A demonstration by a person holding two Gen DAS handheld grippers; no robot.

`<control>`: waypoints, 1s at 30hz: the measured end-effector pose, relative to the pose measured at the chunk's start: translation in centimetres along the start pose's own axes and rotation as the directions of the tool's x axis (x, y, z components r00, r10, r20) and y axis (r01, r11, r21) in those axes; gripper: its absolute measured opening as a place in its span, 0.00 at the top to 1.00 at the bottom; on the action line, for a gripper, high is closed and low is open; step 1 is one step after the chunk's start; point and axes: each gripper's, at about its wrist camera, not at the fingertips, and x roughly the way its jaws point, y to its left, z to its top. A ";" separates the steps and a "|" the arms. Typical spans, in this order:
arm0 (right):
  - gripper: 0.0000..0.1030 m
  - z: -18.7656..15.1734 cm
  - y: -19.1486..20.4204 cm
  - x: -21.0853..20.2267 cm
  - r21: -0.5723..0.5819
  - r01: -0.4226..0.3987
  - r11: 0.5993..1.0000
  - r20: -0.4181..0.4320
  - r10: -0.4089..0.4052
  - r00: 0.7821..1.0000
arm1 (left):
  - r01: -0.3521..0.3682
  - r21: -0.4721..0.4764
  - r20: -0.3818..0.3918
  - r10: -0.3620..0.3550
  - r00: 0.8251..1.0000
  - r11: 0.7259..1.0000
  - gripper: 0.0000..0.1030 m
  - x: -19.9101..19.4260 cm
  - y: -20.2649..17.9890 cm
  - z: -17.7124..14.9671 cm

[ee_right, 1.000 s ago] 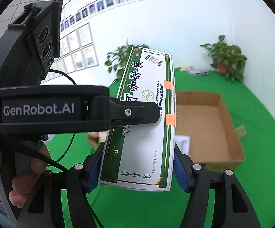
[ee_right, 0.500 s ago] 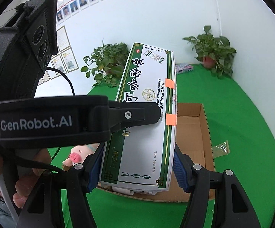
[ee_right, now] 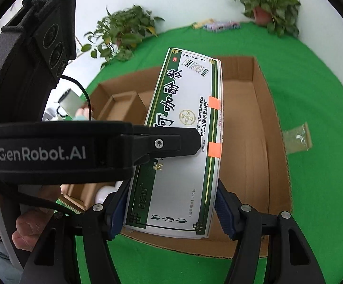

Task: Organize objects
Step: 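Lower the medicine box beside the phone stand and open the right gripper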

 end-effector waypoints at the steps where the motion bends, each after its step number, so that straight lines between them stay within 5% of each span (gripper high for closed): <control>1: 0.39 -0.2 -0.5 0.7 0.007 0.003 1.000 -0.015 -0.003 1.000 | 0.005 -0.013 -0.014 -0.005 1.000 1.000 0.55 0.9 0.5 -0.2; 16: 0.39 -4.6 -1.8 7.8 0.051 0.037 0.998 -0.156 -0.028 0.987 | 0.050 -0.105 -0.111 -0.062 0.992 0.993 0.53 6.7 4.0 -2.2; 22: 0.39 -3.9 -1.9 8.8 0.053 0.034 0.998 -0.170 -0.025 0.985 | -0.019 -0.104 -0.098 0.009 0.995 0.994 0.48 4.9 3.9 -2.1; 30: 0.33 -3.2 -2.5 8.7 0.081 0.060 0.995 -0.200 -0.043 0.979 | -0.090 -0.058 0.023 0.092 0.996 0.994 0.48 -0.6 2.7 -3.0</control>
